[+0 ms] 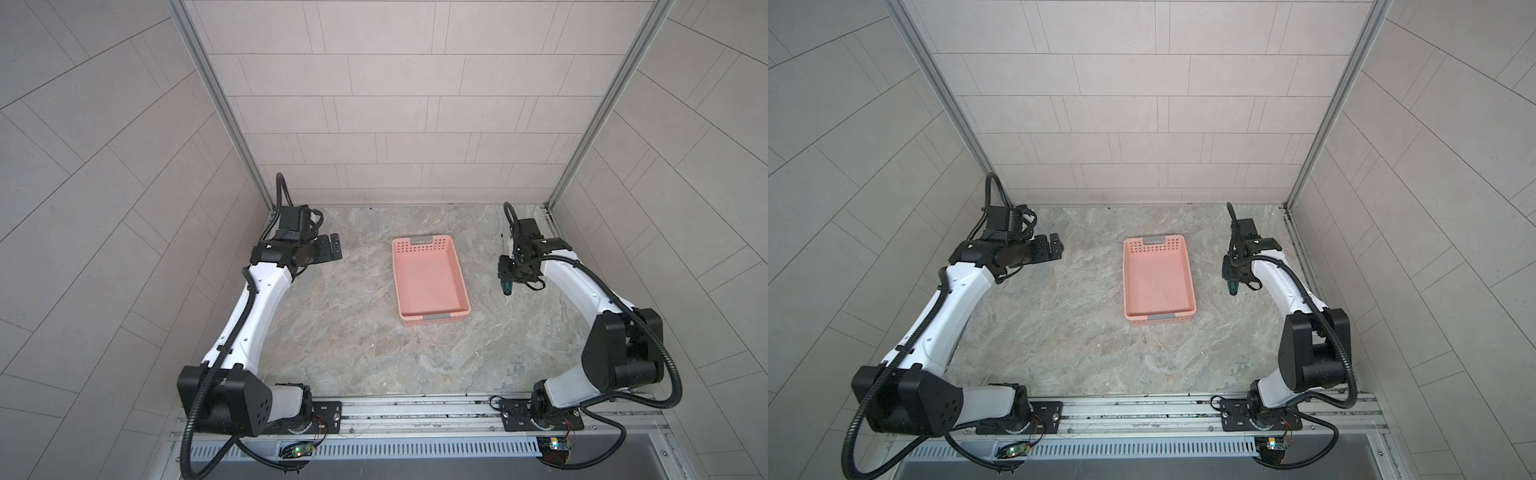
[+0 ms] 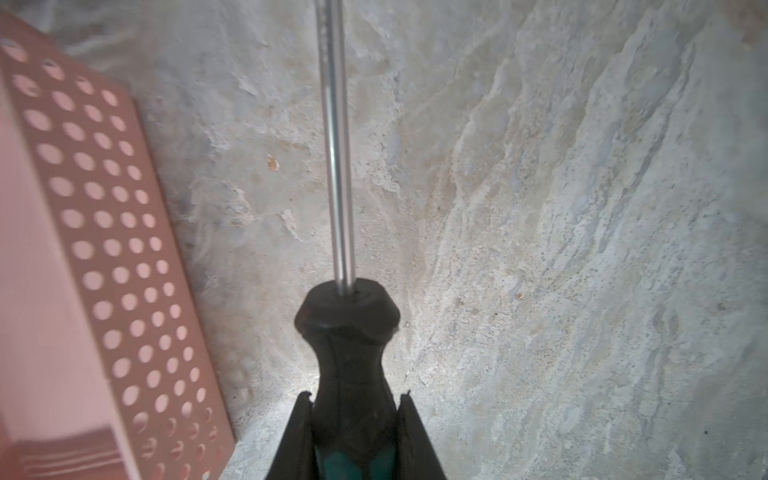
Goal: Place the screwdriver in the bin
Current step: 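Lift the screwdriver with the right gripper and carry it over the pink bin, then open the right gripper to drop the screwdriver into the bin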
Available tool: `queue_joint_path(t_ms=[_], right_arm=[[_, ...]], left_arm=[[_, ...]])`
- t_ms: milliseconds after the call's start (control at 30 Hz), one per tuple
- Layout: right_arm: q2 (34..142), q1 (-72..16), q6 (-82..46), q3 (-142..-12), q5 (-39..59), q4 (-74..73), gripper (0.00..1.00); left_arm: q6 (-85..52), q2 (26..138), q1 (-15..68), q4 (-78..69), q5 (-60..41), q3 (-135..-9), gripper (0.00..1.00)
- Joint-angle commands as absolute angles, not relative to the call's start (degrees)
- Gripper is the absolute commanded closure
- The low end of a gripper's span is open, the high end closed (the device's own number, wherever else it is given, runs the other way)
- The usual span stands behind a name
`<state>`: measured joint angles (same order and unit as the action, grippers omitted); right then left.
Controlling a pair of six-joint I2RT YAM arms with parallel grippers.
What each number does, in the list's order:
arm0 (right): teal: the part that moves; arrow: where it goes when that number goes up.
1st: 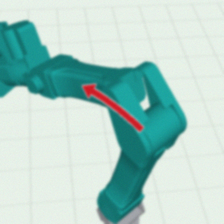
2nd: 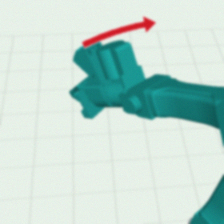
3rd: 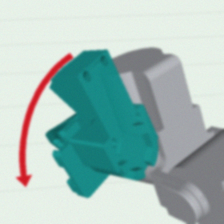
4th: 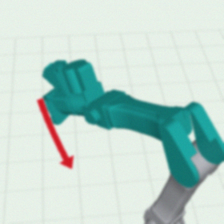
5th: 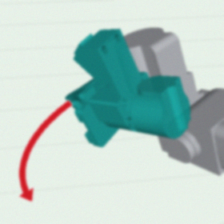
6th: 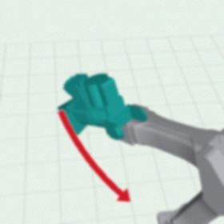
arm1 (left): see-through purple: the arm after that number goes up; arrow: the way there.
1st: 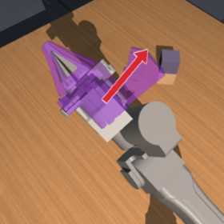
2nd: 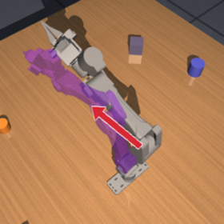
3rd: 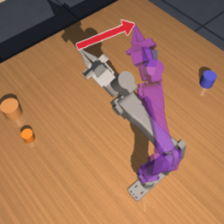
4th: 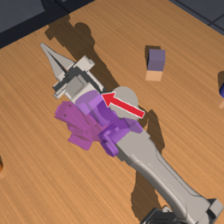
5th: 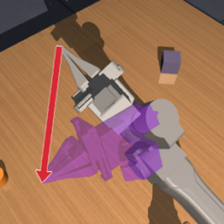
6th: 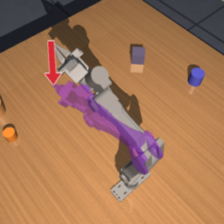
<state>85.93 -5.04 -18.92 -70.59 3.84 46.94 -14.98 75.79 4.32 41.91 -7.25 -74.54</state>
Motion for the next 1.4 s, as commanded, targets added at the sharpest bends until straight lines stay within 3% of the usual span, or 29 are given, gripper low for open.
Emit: queue_joint_path(t_ms=[0,200,500,700,1000,1100,1200,1367], right_arm=[[82.85,-9.10,-19.14,-74.05,2.93,51.64,1.00],[83.89,-19.51,-24.34,-77.49,1.69,49.67,1.00],[95.77,-33.50,-37.96,-77.43,-0.19,35.70,1.00],[104.01,-35.85,-44.21,-75.63,-0.97,29.21,1.00],[107.51,-36.21,-46.84,-74.88,-2.96,28.17,1.00],[108.05,-36.25,-47.01,-74.96,-2.98,27.84,0.93],[108.07,-36.21,-46.79,-75.32,-3.45,28.24,0.75],[107.52,-36.21,-45.24,-76.69,-4.37,30.04,0.57]], left_arm=[[-15.31,74.73,4.59,42.17,-6.58,-74.07,0.00],[-15.31,74.14,4.72,42.09,-6.43,-73.96,0.00],[-15.24,73.58,4.66,42.18,-6.26,-73.82,0.00],[-15.01,73.05,4.66,42.18,-5.37,-73.74,0.00],[-15.18,73.57,4.64,42.19,-5.98,-73.78,0.00],[-15.03,73.66,4.59,42.13,-5.80,-73.73,0.00],[-15.08,73.65,4.62,42.18,-5.53,-73.72,0.00],[-14.85,73.42,4.52,42.01,-5.43,-73.53,0.00]])
